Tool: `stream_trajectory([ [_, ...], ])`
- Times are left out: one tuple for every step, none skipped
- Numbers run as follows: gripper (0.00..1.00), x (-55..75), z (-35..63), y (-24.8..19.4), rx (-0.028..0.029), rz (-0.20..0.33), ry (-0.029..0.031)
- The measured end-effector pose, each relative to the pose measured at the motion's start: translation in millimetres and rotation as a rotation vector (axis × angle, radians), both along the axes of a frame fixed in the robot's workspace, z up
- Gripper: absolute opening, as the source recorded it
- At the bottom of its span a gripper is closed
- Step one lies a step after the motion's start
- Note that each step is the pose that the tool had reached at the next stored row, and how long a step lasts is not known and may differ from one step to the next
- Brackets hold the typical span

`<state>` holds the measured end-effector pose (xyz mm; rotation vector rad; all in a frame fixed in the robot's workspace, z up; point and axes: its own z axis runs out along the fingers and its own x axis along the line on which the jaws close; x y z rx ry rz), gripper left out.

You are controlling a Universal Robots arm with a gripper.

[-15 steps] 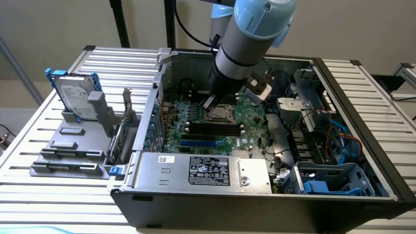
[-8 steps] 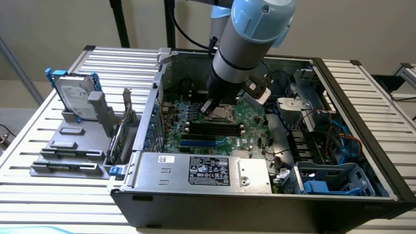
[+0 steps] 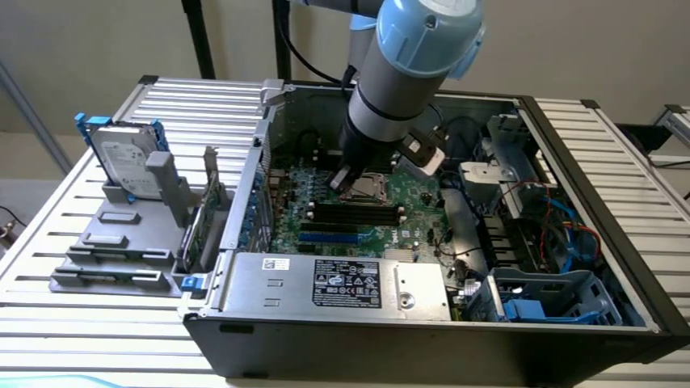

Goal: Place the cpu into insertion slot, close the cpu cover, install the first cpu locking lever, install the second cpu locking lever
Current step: 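Install the second cpu locking lever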

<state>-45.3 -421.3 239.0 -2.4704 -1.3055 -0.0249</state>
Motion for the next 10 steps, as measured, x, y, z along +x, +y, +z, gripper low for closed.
stream_trajectory([
  [0.11, -0.4, -0.5, 1.0, 0.0003, 0.000, -0.0012],
  [0.11, -0.9, -0.9, 1.9, 0.0004, 0.000, -0.0027],
  [0.11, -1.5, -1.4, 2.8, 0.0004, 0.000, -0.0041],
  [0.11, -2.2, -2.2, 3.3, 0.0006, 0.000, -0.0060],
  [0.11, -3.0, -3.2, 3.4, 0.0005, 0.000, -0.0083],
  [0.11, -3.7, -4.3, 3.4, 0.0004, 0.000, -0.0096],
  [0.11, -4.4, -5.2, 3.4, 0.0004, 0.000, -0.0102],
  [0.11, -5.4, -6.2, 3.4, 0.0005, 0.000, -0.0105],
  [0.11, -6.3, -7.0, 3.4, 0.0005, 0.000, -0.0106],
  [0.11, -7.5, -8.0, 3.4, 0.0005, 0.000, -0.0107],
])
